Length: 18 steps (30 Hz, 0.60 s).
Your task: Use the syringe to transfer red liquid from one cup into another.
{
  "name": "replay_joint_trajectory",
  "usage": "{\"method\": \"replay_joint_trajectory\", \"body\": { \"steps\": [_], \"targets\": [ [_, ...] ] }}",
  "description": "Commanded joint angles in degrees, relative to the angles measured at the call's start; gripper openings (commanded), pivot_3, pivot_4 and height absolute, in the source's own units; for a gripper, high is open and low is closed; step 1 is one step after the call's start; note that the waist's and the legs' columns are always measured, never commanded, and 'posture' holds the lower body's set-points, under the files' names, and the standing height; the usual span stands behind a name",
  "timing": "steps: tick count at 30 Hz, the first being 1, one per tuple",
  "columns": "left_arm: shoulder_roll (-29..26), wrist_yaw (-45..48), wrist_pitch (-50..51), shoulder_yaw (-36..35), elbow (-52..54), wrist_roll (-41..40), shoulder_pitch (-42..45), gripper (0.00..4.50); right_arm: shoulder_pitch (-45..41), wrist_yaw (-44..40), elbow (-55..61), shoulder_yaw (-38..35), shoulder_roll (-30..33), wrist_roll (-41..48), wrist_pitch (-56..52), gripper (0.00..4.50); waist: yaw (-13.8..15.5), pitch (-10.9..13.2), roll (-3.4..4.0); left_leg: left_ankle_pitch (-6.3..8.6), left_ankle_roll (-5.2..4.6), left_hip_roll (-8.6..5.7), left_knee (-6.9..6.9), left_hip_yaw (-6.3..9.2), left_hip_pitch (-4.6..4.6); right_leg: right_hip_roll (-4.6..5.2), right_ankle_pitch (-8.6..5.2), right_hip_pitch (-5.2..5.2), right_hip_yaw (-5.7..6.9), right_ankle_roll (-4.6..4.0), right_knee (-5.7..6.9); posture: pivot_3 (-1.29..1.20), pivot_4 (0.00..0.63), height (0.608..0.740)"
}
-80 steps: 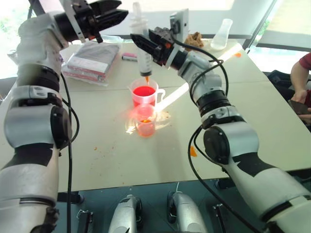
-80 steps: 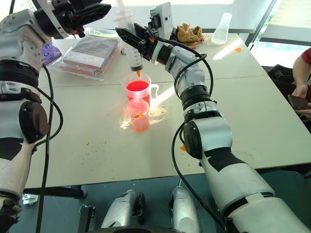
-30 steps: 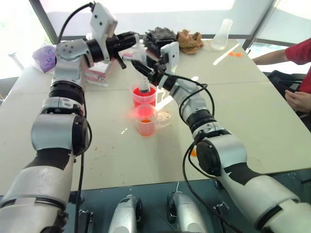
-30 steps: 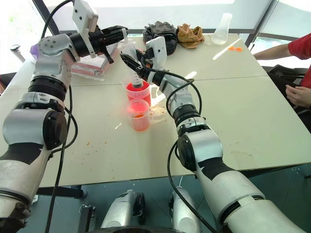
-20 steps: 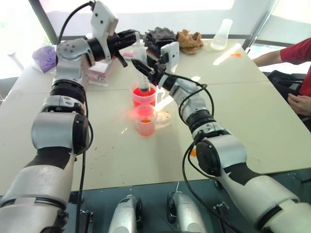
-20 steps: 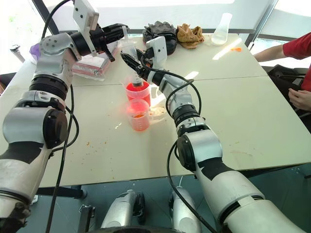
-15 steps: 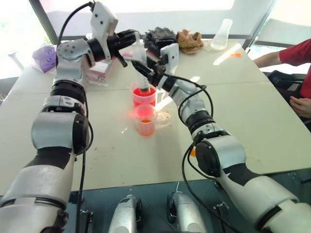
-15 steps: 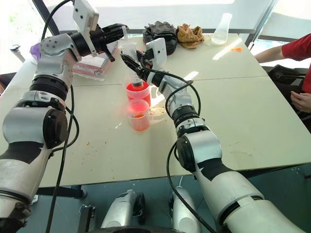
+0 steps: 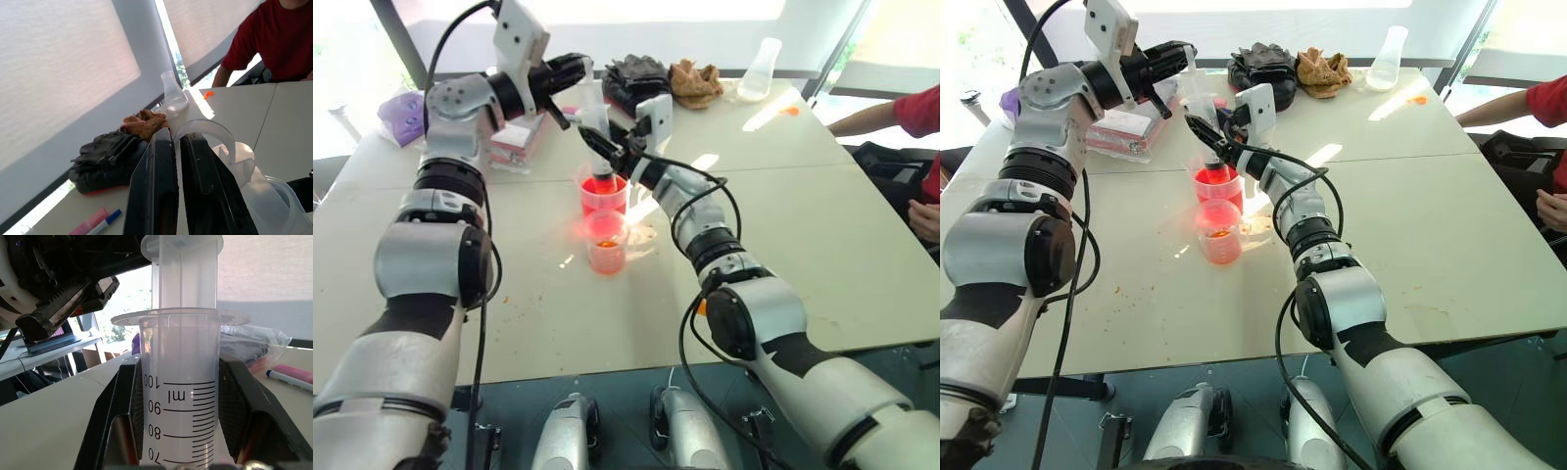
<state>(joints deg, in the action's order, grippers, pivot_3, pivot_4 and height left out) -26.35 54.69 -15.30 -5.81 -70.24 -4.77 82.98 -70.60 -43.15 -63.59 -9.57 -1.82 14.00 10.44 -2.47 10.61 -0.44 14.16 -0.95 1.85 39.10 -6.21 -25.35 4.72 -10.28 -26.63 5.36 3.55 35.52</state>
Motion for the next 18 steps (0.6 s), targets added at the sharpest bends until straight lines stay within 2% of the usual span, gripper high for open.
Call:
{"method": "replay_joint_trajectory", "body": {
  "steps": [1, 6, 14, 18],
  "targets": [
    [-2.0, 0.1, -0.1, -2.6, 2.5, -2.2, 3.5, 1.47, -0.3, -1.7, 1.6, 1.2, -0.8, -0.6, 0.8, 1.44, 0.0, 0.0, 0.00, 0.00, 0.00, 0.00, 0.00, 0.00, 0.00, 0.00, 0.00, 0.00, 0.00, 0.00, 0.01, 0.00, 0.150, 0.740],
    [-3.0, 3.3, 1.6, -1.6, 3.4, -1.6, 2.5, 2.44, -1.8, -0.9, 3.0, -0.3, 1.1, 0.6, 1.0, 1.44, 0.1, 0.0, 0.00, 0.00, 0.00, 0.00, 0.00, 0.00, 0.00, 0.00, 0.00, 0.00, 0.00, 0.00, 0.01, 0.00, 0.150, 0.740],
    [-7.8, 14.1, 9.1, -1.5, 8.9, -3.7, -2.4, 2.44, -1.5, -0.3, 8.6, -1.3, 2.8, 2.4, -0.2, 1.44, -0.1, 0.0, 0.00, 0.00, 0.01, 0.01, 0.00, 0.00, 0.02, 0.00, 0.00, -0.01, 0.00, 0.00, 0.06, 0.00, 0.150, 0.740],
    [-10.3, 11.6, 15.8, -6.2, 12.6, -8.3, -4.7, 2.44, -0.5, 0.3, 11.9, -1.2, 2.8, 3.2, -1.2, 1.44, -0.1, 0.0, 0.00, -0.03, 0.05, 0.03, 0.02, 0.04, 0.05, 0.01, 0.00, -0.08, -0.04, 0.00, 0.29, 0.00, 0.150, 0.740]
  ]
}}
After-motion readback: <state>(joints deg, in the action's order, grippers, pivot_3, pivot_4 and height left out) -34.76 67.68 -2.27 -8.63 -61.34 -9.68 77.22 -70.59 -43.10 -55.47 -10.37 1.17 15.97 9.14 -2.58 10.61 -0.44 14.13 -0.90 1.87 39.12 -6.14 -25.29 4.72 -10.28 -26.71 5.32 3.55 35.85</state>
